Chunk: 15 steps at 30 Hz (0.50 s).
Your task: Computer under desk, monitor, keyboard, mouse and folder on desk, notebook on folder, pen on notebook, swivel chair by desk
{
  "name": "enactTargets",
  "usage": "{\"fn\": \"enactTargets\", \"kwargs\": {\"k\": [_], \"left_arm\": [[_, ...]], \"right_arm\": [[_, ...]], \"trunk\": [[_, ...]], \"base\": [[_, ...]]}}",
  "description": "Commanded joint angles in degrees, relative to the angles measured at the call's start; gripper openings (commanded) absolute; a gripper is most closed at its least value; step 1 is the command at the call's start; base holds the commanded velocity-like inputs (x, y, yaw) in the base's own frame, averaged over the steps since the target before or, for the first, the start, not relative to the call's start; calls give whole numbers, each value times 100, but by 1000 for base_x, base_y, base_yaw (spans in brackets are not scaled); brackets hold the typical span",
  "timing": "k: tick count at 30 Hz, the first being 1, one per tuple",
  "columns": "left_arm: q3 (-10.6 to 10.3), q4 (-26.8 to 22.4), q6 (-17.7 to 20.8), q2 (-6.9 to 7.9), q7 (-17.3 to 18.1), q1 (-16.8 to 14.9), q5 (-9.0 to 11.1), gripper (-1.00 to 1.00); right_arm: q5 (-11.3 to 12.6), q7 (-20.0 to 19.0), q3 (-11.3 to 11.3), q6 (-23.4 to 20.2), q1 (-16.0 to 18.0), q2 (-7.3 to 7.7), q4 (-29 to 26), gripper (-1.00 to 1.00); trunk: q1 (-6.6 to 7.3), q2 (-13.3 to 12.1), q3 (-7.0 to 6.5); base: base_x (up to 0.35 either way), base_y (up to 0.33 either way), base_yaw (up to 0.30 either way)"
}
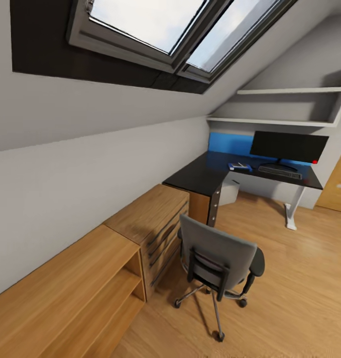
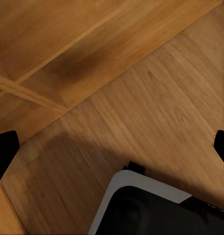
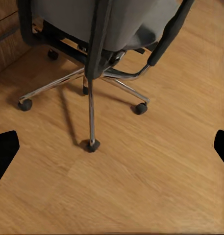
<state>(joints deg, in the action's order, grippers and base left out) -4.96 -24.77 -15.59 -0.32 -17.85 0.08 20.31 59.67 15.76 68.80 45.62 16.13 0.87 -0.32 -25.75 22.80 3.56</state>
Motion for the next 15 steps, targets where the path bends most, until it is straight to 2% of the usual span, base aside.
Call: {"fn": "enactTargets", "kwargs": {"k": [1,10,15], "left_arm": [[-49,-10,-17,5,-43,1,52,100],[-49,-10,-17,5,-43,1,52,100],[-49,-10,-16,5,-43,1,52,100]], "right_arm": [[1,50,47,-1,4,0,-3,100],[1,50,46,-1,4,0,-3,100],[1,50,46,-1,4,0,-3,100]], "trunk": [[-4,12,12],[-4,12,12],[-4,12,12]], "base": [[0,0,-298],[0,11,-298],[0,124,-298]]}}
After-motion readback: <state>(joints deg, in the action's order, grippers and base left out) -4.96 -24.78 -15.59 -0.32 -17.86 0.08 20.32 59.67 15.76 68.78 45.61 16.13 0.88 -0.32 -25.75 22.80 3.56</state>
